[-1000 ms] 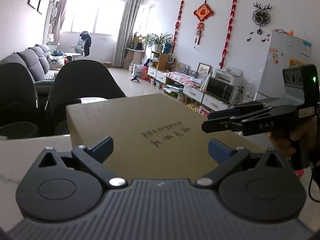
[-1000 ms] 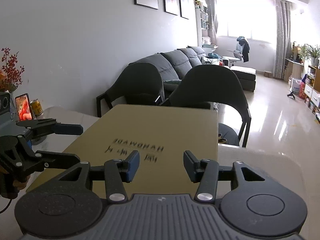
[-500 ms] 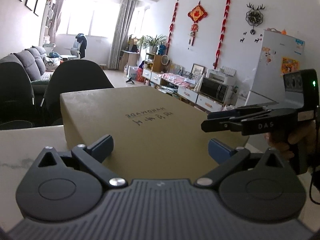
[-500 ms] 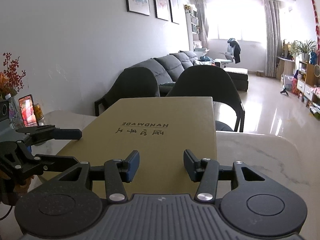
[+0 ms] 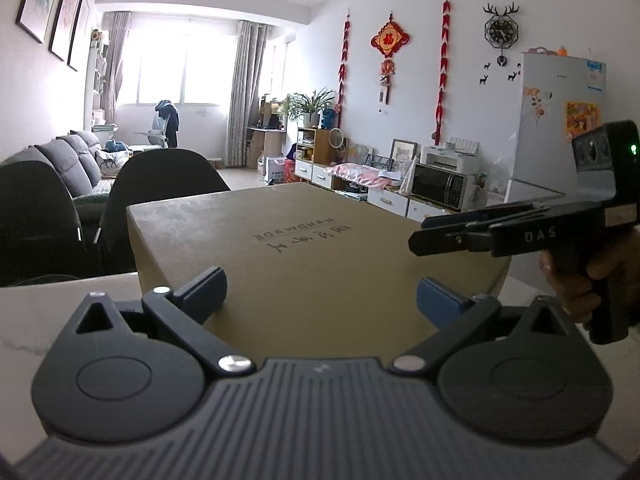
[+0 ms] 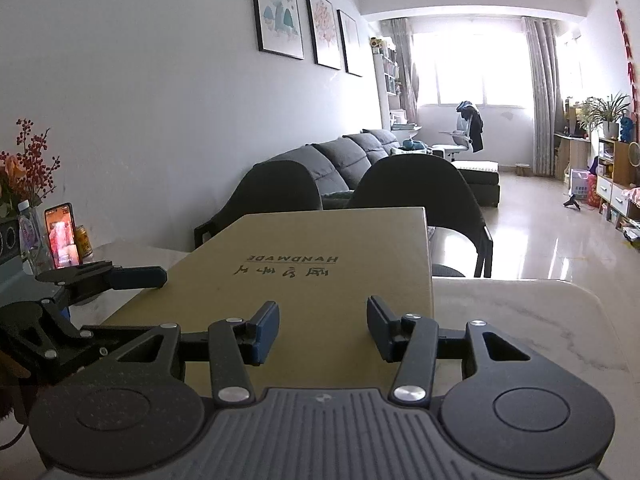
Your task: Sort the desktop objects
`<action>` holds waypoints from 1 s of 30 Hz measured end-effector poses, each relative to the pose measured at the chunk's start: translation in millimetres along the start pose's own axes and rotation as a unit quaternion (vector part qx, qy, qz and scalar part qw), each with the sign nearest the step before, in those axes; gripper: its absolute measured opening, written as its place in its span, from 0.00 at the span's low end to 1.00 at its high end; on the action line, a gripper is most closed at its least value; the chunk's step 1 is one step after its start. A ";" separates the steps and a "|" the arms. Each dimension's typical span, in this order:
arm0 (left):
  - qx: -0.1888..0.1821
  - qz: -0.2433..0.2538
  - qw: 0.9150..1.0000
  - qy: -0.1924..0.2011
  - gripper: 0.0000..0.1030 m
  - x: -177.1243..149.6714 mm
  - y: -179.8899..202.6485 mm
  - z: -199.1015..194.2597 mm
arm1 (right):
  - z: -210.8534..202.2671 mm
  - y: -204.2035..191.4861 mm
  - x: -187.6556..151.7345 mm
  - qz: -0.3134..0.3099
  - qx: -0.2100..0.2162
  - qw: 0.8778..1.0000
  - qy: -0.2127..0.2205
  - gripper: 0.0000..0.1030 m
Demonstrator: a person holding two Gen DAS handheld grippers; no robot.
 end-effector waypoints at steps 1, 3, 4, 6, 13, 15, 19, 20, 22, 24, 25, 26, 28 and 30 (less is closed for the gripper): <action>0.002 -0.003 1.000 -0.002 1.00 1.3 0.2 -0.4 | 0.0 -0.6 0.8 0.001 -0.003 1.000 0.000 0.51; 0.008 -0.011 1.000 -0.007 1.00 5.7 0.0 -2.3 | 0.2 -0.8 4.2 0.013 -0.007 1.000 -0.004 0.52; 0.013 -0.014 1.000 -0.007 1.00 8.7 -0.1 -4.3 | -0.6 -1.8 4.8 0.018 -0.006 1.000 -0.006 0.57; 0.019 -0.012 1.000 0.003 1.00 14.7 0.3 -12.5 | -4.7 -5.7 5.9 0.023 -0.006 1.000 -0.007 0.62; 0.056 -0.013 0.998 0.012 1.00 27.2 5.0 -44.1 | -29.4 -28.7 12.1 0.010 -0.035 0.999 0.008 0.75; 0.072 -0.024 0.997 0.013 1.00 30.1 6.3 -55.0 | -40.1 -37.1 13.7 0.013 -0.042 0.999 0.017 0.81; 0.103 -0.064 0.993 0.008 1.00 31.7 8.5 -76.9 | -64.0 -53.9 12.3 0.026 -0.055 0.998 0.031 0.94; 0.110 -0.073 0.991 0.005 1.00 30.7 9.1 -82.2 | -69.9 -57.8 11.5 0.029 -0.060 0.997 0.033 0.95; 0.128 -0.089 0.988 -0.002 1.00 26.2 10.0 -92.9 | -81.1 -65.6 9.4 0.032 -0.070 0.996 0.034 0.97; 0.142 -0.102 0.985 -0.011 1.00 20.0 9.0 -100.5 | -90.4 -71.5 6.8 0.034 -0.084 0.995 0.033 0.99; 0.146 -0.110 0.983 -0.019 1.00 15.7 9.6 -104.1 | -94.4 -74.2 5.3 0.035 -0.093 0.995 0.031 0.99; 0.148 -0.117 0.982 -0.026 1.00 11.4 8.9 -106.7 | -98.1 -76.8 3.4 0.037 -0.101 0.994 0.028 0.99; 0.153 -0.131 0.979 -0.041 1.00 2.1 8.6 -111.6 | -104.7 -83.3 -1.9 0.042 -0.108 0.993 0.024 0.99; 0.163 -0.140 0.975 -0.056 1.00 -7.2 7.3 -114.9 | -110.6 -90.3 -7.6 0.045 -0.111 0.993 0.020 0.99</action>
Point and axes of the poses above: each gripper's, at about its wrist camera, not at the fingertips, and z roughly the way its jaws point, y to its right, x to its top, the point moved 8 cm from there along z, roughly the way its jaws point, and after that the axes turned 4 degrees about -x, right-handed, at the moved point
